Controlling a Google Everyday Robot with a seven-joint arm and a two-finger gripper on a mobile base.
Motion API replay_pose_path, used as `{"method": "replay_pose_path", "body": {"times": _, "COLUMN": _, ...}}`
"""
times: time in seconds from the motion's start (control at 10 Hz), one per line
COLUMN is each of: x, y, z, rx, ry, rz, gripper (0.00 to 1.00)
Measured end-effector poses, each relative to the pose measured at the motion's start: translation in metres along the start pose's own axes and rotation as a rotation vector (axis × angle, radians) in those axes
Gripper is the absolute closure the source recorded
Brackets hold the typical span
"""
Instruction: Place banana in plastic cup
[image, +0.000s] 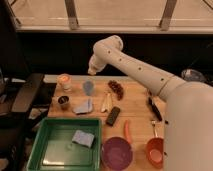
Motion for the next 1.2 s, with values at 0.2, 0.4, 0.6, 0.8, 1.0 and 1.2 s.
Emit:
{"method": "replay_pose_path", "body": {"times": 0.2, "x": 0.0000, "y": 0.0000, "z": 0.0000, "rx": 0.000, "ry": 0.000, "rz": 0.000, "gripper": 0.98}}
{"method": "replay_pose_path", "body": {"times": 0.4, "x": 0.0000, "y": 0.0000, "z": 0.0000, "rx": 0.000, "ry": 0.000, "rz": 0.000, "gripper": 0.98}}
{"method": "replay_pose_path", "body": {"times": 0.6, "x": 0.0000, "y": 0.0000, "z": 0.0000, "rx": 0.000, "ry": 0.000, "rz": 0.000, "gripper": 0.98}}
{"method": "replay_pose_path", "body": {"times": 0.8, "x": 0.0000, "y": 0.0000, "z": 0.0000, "rx": 0.000, "ry": 0.000, "rz": 0.000, "gripper": 0.98}}
{"method": "replay_pose_path", "body": {"times": 1.0, "x": 0.0000, "y": 0.0000, "z": 0.0000, "rx": 0.000, "ry": 0.000, "rz": 0.000, "gripper": 0.98}}
{"method": "replay_pose_path", "body": {"times": 1.2, "x": 0.0000, "y": 0.0000, "z": 0.0000, "rx": 0.000, "ry": 0.000, "rz": 0.000, "gripper": 0.98}}
